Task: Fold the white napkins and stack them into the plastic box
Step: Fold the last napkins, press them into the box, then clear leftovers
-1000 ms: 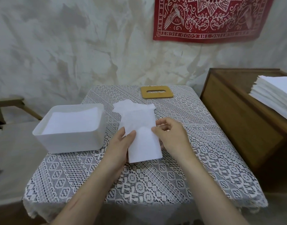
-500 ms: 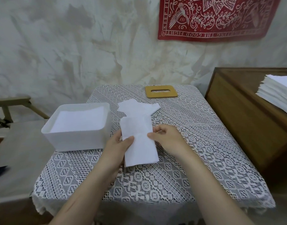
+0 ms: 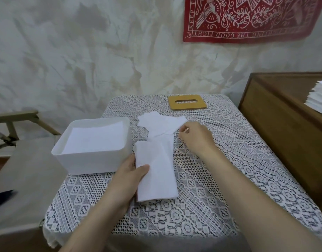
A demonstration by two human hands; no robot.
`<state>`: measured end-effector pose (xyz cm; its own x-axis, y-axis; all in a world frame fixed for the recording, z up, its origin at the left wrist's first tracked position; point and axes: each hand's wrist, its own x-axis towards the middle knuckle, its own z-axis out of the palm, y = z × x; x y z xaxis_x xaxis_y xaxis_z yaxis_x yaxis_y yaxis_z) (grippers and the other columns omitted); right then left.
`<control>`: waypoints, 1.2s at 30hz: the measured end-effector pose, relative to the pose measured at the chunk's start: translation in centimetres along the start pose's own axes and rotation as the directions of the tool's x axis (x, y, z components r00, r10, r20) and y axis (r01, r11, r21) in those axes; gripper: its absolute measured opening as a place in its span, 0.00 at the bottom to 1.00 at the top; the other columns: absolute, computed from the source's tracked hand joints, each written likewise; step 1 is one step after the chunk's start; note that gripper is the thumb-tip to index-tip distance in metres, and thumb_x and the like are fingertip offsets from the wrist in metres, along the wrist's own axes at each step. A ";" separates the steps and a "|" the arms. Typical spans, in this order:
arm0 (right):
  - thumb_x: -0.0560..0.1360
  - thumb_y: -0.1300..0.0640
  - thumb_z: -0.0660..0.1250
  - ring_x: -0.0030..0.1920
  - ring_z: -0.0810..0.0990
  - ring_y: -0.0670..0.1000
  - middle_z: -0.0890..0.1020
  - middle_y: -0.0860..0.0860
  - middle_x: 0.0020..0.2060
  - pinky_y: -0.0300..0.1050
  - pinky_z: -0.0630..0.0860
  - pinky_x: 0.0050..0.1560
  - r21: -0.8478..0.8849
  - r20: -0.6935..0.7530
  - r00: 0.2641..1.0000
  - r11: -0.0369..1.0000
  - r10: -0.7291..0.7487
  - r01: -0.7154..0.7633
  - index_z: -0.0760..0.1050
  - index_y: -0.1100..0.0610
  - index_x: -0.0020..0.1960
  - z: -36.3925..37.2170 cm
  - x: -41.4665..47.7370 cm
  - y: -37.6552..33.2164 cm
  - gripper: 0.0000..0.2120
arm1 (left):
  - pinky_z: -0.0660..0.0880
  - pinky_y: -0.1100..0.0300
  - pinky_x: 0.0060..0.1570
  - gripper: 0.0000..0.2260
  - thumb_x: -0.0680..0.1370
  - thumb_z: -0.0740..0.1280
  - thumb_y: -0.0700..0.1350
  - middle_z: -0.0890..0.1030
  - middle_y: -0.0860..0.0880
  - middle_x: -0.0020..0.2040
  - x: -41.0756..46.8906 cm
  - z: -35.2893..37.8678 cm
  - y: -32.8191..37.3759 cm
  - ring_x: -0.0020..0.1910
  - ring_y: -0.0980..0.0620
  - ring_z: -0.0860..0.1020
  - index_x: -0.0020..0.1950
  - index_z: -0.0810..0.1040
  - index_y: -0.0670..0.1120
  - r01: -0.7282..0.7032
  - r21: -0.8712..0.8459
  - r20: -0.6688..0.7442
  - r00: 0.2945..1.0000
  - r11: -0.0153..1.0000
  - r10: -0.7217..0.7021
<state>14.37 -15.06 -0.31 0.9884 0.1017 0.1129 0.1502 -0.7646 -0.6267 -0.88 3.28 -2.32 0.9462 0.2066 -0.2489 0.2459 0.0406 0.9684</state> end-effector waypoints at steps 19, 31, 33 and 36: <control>0.81 0.54 0.66 0.40 0.79 0.51 0.81 0.47 0.45 0.44 0.69 0.36 -0.229 -0.111 0.971 0.956 -0.212 0.183 0.79 0.45 0.48 -1.1 1.2 0.3 0.05 | 0.82 0.40 0.56 0.13 0.84 0.65 0.38 0.86 0.46 0.58 0.2 0.9 0.3 0.54 0.44 0.86 0.66 0.76 0.51 -0.010 -0.032 0.034 0.999 0.999 0.011; 0.79 0.48 0.69 0.39 0.79 0.47 0.80 0.42 0.38 0.47 0.77 0.38 -0.228 0.057 0.998 0.973 -0.028 0.040 0.76 0.46 0.54 -5.7 -7.8 6.4 0.05 | 0.81 0.50 0.37 0.12 0.85 0.63 0.38 0.84 0.46 0.55 -0.8 2.7 1.1 0.50 0.42 0.84 0.63 0.76 0.54 -0.027 -0.105 0.051 0.998 0.994 0.033; 0.76 0.42 0.70 0.43 0.79 0.48 0.78 0.42 0.42 0.47 0.74 0.40 -0.223 0.082 0.996 0.973 -0.034 0.052 0.75 0.47 0.56 -5.2 -8.0 6.1 0.13 | 0.81 0.49 0.40 0.12 0.84 0.63 0.38 0.86 0.47 0.54 -0.6 2.7 1.0 0.50 0.43 0.85 0.65 0.76 0.52 -0.031 -0.118 0.041 0.999 0.992 0.036; 0.72 0.35 0.71 0.49 0.78 0.50 0.77 0.44 0.50 0.48 0.75 0.47 -0.271 0.103 0.994 0.960 -0.043 0.069 0.74 0.46 0.58 -4.5 -7.8 5.5 0.21 | 0.81 0.51 0.39 0.12 0.84 0.63 0.38 0.88 0.49 0.51 -0.3 2.7 0.9 0.48 0.46 0.86 0.62 0.77 0.53 -0.035 -0.122 0.038 0.998 0.992 0.040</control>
<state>7.37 -22.95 -1.20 0.9782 0.1992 0.0594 0.2066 -0.8997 -0.3846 -0.36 0.63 -1.46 0.9628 0.1704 -0.2099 0.1848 0.1521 0.9709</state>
